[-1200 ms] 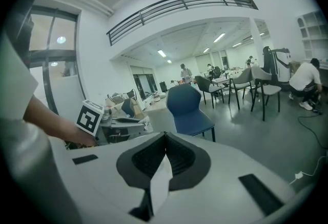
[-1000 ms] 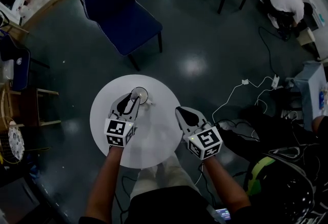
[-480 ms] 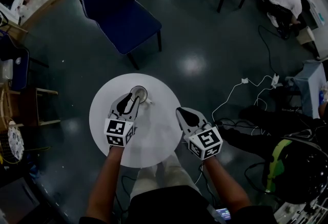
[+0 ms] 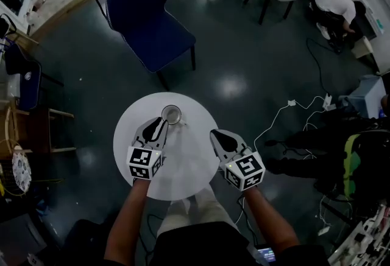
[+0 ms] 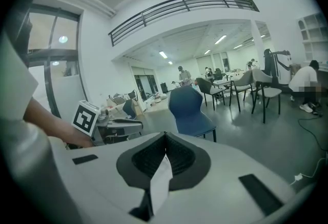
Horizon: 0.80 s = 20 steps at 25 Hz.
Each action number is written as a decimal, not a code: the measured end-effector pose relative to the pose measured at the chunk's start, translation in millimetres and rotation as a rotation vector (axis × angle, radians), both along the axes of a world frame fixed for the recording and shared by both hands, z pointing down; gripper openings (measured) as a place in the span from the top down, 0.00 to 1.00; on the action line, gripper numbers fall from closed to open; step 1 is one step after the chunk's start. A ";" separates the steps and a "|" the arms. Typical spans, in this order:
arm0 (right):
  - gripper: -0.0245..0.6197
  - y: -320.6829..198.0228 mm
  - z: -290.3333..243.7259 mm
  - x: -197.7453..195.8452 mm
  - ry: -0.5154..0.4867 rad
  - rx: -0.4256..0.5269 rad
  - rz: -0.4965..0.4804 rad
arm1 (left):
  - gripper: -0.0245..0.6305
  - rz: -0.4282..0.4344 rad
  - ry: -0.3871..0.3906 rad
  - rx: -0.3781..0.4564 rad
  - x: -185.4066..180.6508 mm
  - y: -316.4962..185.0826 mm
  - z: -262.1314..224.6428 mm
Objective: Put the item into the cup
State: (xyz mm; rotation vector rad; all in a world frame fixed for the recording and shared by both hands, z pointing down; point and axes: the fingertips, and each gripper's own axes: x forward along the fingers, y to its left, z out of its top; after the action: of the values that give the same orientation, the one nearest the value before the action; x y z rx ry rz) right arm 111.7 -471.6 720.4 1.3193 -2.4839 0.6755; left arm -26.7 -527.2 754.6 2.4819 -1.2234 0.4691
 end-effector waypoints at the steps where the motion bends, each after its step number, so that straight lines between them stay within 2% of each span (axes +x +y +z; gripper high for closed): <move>1: 0.94 4.0 -4.2 -2.3 0.000 0.003 -0.002 | 0.84 0.004 0.005 0.003 -0.5 5.0 -5.4; 11: 0.94 33.8 -45.1 -22.7 0.000 0.051 -0.003 | 0.90 0.039 0.019 0.035 -11.8 53.0 -53.1; 20: 0.94 65.9 -91.1 -49.5 0.018 0.112 -0.024 | 0.93 0.036 0.023 0.059 -40.4 103.9 -96.1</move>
State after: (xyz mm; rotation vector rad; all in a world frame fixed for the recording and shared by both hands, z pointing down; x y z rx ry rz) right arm 62.2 -405.6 629.3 1.3254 -2.5516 0.5240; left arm -67.2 -423.3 658.5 2.5550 -1.2020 0.4185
